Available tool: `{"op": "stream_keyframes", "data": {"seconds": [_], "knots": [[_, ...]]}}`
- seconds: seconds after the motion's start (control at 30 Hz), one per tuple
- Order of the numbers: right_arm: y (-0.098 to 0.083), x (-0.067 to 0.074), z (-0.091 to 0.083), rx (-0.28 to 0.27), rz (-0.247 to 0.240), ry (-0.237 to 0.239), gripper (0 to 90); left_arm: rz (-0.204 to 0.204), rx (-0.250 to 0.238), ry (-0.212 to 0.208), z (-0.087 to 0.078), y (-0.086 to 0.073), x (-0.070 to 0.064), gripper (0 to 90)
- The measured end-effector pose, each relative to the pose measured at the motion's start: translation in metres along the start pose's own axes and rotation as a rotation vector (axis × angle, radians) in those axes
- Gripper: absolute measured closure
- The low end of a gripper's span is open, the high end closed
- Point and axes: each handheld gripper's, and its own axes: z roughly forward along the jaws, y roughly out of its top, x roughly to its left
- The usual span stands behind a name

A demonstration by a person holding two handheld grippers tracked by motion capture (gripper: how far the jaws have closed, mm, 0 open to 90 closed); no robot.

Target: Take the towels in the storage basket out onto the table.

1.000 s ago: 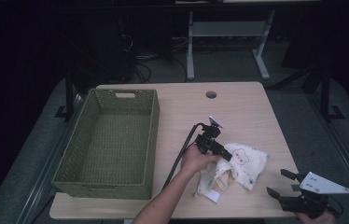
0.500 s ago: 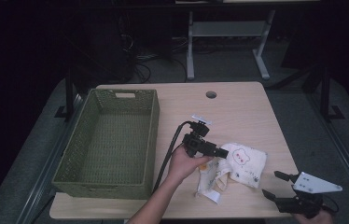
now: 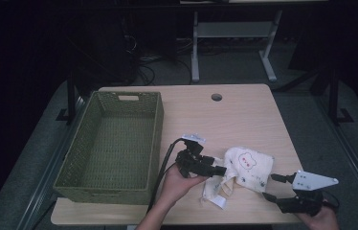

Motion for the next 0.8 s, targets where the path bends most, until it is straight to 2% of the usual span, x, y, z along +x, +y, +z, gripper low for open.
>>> {"op": "stream_keyframes", "data": {"seconds": [0.1, 0.2, 0.3, 0.37, 0.47, 0.53, 0.6, 0.63, 0.7, 0.8], "knots": [[0.003, -0.007, 0.003, 0.022, -0.008, 0.027, 33.6, 0.002, -0.02, -0.003, 0.0, -0.008, 0.002, 30.8], [0.006, -0.012, 0.006, 0.027, -0.009, 0.058, 36.1, 0.008, -0.006, -0.003, 0.002, -0.016, 0.003, 31.6], [0.009, -0.015, 0.009, 0.037, -0.022, 0.079, 39.1, 0.02, -0.013, 0.004, 0.003, -0.023, 0.004, 32.4], [0.009, -0.016, 0.013, 0.043, -0.027, 0.089, 41.9, 0.029, 0.009, 0.023, 0.005, -0.025, 0.006, 32.8], [0.009, -0.018, 0.017, 0.044, -0.035, 0.093, 46.2, 0.009, 0.012, 0.017, 0.008, -0.031, 0.009, 34.8], [0.007, -0.018, 0.02, 0.054, -0.046, 0.097, 49.7, 0.018, 0.042, 0.027, 0.011, -0.036, 0.01, 37.7], [0.006, -0.018, 0.022, 0.065, -0.053, 0.096, 52.1, 0.045, 0.081, 0.048, 0.014, -0.041, 0.011, 40.3], [0.005, -0.018, 0.023, 0.061, -0.044, 0.105, 53.4, 0.054, 0.099, 0.061, 0.015, -0.043, 0.01, 41.4], [0.003, -0.019, 0.026, 0.078, -0.044, 0.105, 54.5, 0.057, 0.118, 0.057, 0.017, -0.045, 0.01, 43.5], [-0.001, -0.02, 0.028, 0.085, -0.027, 0.11, 55.3, 0.083, 0.145, 0.063, 0.018, -0.046, 0.009, 43.7]]}}
